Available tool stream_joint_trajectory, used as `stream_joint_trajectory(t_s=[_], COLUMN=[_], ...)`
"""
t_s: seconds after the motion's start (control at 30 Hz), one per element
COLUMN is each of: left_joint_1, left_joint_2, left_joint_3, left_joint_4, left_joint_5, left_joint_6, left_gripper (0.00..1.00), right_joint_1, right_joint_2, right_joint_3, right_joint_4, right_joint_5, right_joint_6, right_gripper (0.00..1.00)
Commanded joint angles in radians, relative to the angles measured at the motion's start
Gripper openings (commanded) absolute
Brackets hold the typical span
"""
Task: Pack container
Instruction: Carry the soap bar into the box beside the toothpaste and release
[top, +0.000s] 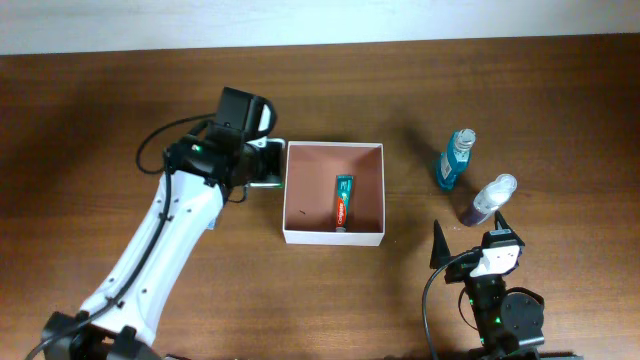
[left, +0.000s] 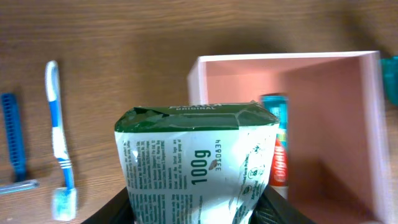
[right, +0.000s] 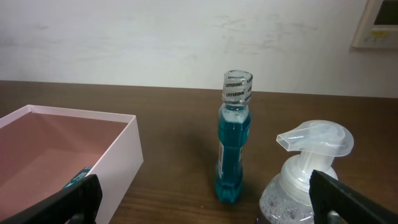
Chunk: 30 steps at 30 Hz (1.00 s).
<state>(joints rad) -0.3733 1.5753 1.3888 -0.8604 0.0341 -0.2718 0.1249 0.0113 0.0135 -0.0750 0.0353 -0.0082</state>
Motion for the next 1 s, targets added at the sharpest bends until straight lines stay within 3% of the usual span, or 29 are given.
stream_joint_trajectory(t_s=[0.0, 0.4, 0.67, 0.97], left_joint_1=[-0.064, -0.19, -0.197, -0.203], left_joint_2=[-0.007, 0.154, 0.227, 0.345], left_joint_3=[0.018, 0.018, 0.018, 0.018], left_joint_4=[0.0, 0.064, 0.086, 0.123], left_joint_5=[0.004, -0.016, -0.133, -0.132], left_joint_6=[-0.058, -0.107, -0.151, -0.151], left_gripper=[0.31, 0.31, 0.3, 0.3], right_joint_1=[-0.008, -0.008, -0.008, -0.008], right_joint_2=[-0.008, -0.008, -0.008, -0.008], right_joint_3=[-0.008, -0.008, -0.008, -0.008], right_joint_4=[-0.004, -0.004, -0.004, -0.004], right_joint_5=[-0.002, -0.002, -0.002, -0.002], right_joint_6=[-0.007, -0.007, -0.007, -0.007], right_gripper=[0.98, 0.98, 0.98, 0.98])
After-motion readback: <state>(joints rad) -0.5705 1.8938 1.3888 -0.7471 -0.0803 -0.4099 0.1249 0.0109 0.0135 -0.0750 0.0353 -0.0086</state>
